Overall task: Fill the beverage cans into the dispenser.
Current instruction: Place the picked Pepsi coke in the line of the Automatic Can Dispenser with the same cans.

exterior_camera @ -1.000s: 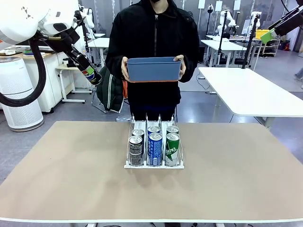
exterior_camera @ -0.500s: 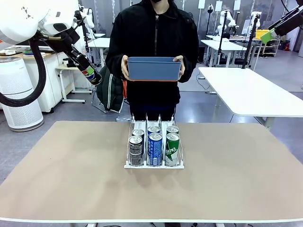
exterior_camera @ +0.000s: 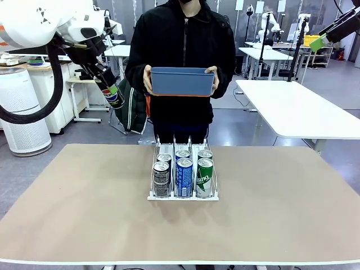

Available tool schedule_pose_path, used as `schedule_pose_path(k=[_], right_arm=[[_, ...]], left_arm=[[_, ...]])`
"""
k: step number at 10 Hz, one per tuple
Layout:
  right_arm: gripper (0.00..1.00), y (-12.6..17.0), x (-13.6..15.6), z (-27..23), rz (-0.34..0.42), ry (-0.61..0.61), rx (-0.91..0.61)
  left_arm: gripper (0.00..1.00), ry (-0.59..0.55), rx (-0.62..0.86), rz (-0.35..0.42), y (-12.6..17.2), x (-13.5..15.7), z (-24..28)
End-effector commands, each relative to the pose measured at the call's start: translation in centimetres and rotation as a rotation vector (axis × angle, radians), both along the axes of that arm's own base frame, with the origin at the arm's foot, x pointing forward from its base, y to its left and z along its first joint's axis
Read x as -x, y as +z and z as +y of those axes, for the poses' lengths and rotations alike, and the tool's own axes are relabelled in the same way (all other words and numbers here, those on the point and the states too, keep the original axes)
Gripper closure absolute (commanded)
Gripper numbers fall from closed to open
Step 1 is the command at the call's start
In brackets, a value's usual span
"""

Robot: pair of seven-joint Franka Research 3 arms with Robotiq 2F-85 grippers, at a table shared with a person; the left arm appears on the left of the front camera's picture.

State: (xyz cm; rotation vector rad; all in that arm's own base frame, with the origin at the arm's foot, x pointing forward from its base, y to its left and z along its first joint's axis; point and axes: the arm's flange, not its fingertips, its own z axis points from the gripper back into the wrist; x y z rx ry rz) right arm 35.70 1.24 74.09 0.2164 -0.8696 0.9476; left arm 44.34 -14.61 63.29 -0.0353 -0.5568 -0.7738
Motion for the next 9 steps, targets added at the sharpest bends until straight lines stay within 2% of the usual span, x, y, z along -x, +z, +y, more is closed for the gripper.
schedule_pose_path(k=[1, 2, 4, 7, 9], right_arm=[[0.00, 0.0, 0.0, 0.0, 0.000, -0.001, -0.001], [0.00, 0.0, 0.0, 0.0, 0.000, -0.001, -0.001], [0.00, 0.0, 0.0, 0.0, 0.000, -0.001, -0.001], [0.00, 0.0, 0.0, 0.0, 0.000, -0.001, -0.001], [0.00, 0.0, 0.0, 0.0, 0.000, -0.001, -0.001]], left_arm=[[0.42, -0.050, -0.009, 0.050, -0.1, 3.2, -1.4], [0.42, -0.026, -0.015, 0.071, -0.4, 4.4, -2.6], [0.42, -0.049, -0.041, 0.132, -1.9, 7.2, -5.3], [0.42, -0.134, -0.088, 0.302, -4.7, 11.4, -9.1], [0.42, -0.177, -0.109, 0.386, -5.9, 13.0, -10.6]])
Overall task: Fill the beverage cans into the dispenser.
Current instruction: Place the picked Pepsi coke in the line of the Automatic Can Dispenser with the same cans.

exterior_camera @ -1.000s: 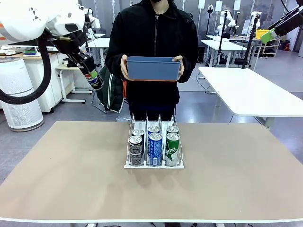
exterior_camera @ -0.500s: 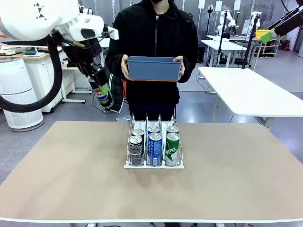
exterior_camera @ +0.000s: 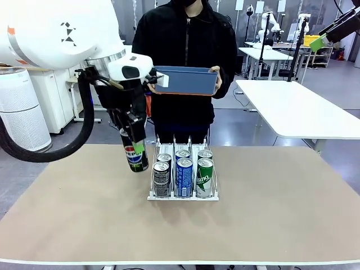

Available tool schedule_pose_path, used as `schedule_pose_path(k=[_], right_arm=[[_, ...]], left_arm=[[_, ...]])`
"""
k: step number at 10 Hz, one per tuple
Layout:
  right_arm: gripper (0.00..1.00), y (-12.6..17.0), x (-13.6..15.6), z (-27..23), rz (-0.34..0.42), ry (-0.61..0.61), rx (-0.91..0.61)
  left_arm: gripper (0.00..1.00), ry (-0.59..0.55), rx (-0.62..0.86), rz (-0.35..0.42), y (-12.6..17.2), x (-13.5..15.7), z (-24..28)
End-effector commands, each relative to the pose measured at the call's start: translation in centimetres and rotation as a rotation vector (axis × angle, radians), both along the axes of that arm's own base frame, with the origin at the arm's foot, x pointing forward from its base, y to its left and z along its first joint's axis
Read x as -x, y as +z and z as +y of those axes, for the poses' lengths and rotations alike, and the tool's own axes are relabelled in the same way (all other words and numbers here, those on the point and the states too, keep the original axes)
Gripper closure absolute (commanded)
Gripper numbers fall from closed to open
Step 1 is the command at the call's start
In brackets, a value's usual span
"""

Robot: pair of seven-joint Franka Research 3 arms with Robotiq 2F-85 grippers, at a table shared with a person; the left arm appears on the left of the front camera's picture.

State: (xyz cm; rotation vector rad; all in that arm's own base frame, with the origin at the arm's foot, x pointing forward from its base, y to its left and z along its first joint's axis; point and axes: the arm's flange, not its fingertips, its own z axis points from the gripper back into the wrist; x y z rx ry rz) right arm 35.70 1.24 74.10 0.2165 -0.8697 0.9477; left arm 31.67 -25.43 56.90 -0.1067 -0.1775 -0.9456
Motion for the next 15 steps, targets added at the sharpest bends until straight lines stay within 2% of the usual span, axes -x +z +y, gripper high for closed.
schedule_pose_path(k=[1, 2, 3, 6, 7, 8, 10, 12, 13, 15], right_arm=[[0.00, 0.0, 0.0, 0.0, 0.001, -0.001, -0.001], [0.00, 0.0, 0.0, 0.0, 0.001, -0.001, -0.001], [0.00, 0.0, 0.0, 0.0, 0.001, -0.001, -0.001], [0.00, 0.0, 0.0, 0.0, 0.001, -0.001, -0.001], [0.00, 0.0, 0.0, 0.0, 0.001, -0.001, -0.001], [0.00, 0.0, 0.0, 0.0, 0.001, -0.001, -0.001], [0.00, 0.0, 0.0, 0.0, 0.001, -0.001, -0.001], [0.00, 0.0, 0.0, 0.0, 0.001, -0.001, -0.001], [0.00, 0.0, 0.0, 0.0, 0.001, -0.001, -0.001], [0.00, 0.0, 0.0, 0.0, 0.001, -0.001, -0.001]], left_arm=[[0.42, -0.033, -0.003, 0.077, 0.1, 1.1, -0.3], [0.42, -0.065, 0.029, 0.076, 0.8, 0.8, -0.3], [0.42, -0.019, -0.010, 0.043, -0.4, 0.9, -0.5], [0.42, -0.019, -0.010, 0.043, -0.4, 0.9, -0.5], [0.42, -0.027, -0.009, 0.064, -0.5, 1.1, -0.7], [0.42, 0.043, -0.007, 0.083, -1.3, 1.1, -1.3], [0.42, 0.100, -0.048, 0.046, -2.4, 1.6, -1.9], [0.42, 0.075, -0.081, -0.009, -4.2, 2.0, -2.9], [0.42, 0.038, -0.044, 0.023, -5.4, 1.6, -3.5], [0.42, 0.032, -0.058, -0.022, -7.2, 0.9, -3.7]])
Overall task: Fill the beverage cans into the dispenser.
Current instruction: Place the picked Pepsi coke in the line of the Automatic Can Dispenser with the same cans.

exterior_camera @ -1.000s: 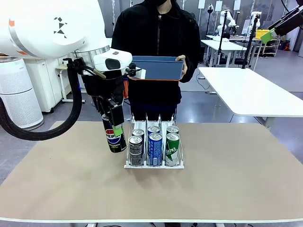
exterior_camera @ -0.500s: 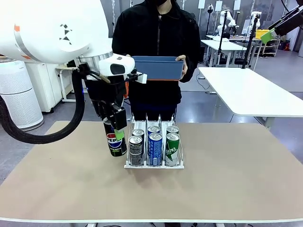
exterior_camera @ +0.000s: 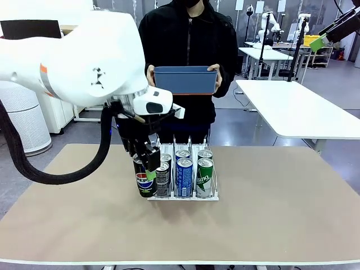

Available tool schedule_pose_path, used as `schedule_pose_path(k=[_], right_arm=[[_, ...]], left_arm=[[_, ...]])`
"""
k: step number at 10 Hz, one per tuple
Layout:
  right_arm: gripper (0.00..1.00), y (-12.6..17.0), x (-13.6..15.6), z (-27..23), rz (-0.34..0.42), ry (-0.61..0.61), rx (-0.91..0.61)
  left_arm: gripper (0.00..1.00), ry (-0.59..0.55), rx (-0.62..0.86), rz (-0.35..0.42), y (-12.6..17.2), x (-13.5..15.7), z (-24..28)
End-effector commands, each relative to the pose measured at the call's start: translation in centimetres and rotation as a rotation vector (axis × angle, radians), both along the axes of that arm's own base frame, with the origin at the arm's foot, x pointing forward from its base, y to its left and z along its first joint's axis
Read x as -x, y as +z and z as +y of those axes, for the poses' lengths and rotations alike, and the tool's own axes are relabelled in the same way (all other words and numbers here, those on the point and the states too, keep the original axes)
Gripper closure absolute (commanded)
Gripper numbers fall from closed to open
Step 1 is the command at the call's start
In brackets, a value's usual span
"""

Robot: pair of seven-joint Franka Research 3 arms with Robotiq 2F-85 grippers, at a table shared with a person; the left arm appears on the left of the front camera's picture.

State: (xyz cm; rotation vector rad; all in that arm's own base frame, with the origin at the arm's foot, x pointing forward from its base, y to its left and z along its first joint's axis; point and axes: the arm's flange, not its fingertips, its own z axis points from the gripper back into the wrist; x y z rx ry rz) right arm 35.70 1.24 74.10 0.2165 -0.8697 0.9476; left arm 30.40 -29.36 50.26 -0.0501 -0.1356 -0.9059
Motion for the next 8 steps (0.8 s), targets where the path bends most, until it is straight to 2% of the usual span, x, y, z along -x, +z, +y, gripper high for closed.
schedule_pose_path(k=[1, 2, 4, 5, 6, 8], right_arm=[[0.00, 0.0, 0.0, 0.0, 0.001, -0.001, -0.001], [0.00, 0.0, 0.0, 0.0, 0.001, -0.001, -0.001], [0.00, 0.0, 0.0, 0.0, 0.001, -0.001, -0.001], [0.00, 0.0, 0.0, 0.0, 0.001, -0.001, -0.001], [0.00, 0.0, 0.0, 0.0, 0.001, -0.001, -0.001], [0.00, 0.0, 0.0, 0.0, 0.001, -0.001, -0.001]], left_arm=[[0.42, 0.000, 0.009, -0.092, -1.0, -0.3, -0.1], [0.42, 0.008, 0.002, -0.130, -1.3, -0.1, -0.2], [0.42, -0.002, 0.037, -0.159, -1.7, 0.0, 0.5], [0.42, -0.052, 0.052, -0.142, -2.1, 0.0, 0.3], [0.42, -0.011, 0.021, -0.114, -1.4, -0.6, 0.0], [0.42, -0.011, 0.021, -0.114, -1.4, -0.6, 0.0]])
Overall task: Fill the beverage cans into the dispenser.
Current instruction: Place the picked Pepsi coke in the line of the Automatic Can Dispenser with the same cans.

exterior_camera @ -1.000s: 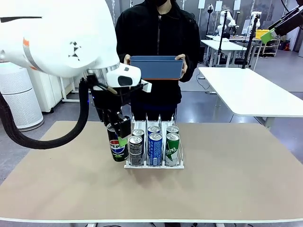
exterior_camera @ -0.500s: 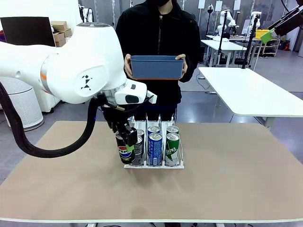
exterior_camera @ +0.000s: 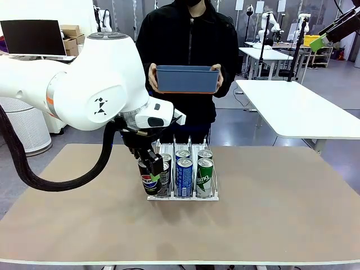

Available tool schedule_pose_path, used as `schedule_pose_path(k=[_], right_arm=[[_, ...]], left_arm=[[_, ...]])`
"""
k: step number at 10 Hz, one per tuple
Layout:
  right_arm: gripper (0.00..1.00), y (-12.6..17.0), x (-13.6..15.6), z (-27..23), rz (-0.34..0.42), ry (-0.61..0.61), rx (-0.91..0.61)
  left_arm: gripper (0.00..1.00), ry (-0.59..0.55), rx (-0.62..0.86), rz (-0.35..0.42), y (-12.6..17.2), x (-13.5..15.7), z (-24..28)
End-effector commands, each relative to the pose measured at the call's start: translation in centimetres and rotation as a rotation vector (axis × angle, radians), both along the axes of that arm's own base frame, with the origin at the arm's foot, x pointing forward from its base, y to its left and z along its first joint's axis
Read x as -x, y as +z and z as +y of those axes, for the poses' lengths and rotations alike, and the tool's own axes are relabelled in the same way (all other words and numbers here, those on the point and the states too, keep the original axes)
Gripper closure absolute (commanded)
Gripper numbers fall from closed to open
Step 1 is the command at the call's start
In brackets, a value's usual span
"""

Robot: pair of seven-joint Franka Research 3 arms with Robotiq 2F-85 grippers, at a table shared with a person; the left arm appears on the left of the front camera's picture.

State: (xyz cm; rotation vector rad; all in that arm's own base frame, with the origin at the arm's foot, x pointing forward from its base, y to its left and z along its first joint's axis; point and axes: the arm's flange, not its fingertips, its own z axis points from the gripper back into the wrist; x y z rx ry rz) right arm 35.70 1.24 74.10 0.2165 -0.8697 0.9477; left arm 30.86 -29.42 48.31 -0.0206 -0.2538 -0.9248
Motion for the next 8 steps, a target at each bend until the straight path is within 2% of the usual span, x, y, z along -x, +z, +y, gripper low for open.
schedule_pose_path(k=[1, 5, 8], right_arm=[[0.00, 0.0, 0.0, 0.0, 0.001, -0.001, -0.001], [0.00, 0.0, 0.0, 0.0, 0.001, -0.001, -0.001], [0.00, 0.0, 0.0, 0.0, 0.001, -0.001, -0.001]], left_arm=[[0.42, 0.007, -0.002, 0.001, 0.5, -0.1, 0.0], [0.42, -0.012, 0.028, 0.010, -1.1, -1.2, 0.4], [0.42, -0.022, 0.029, -0.042, -2.2, -1.7, 0.1]])
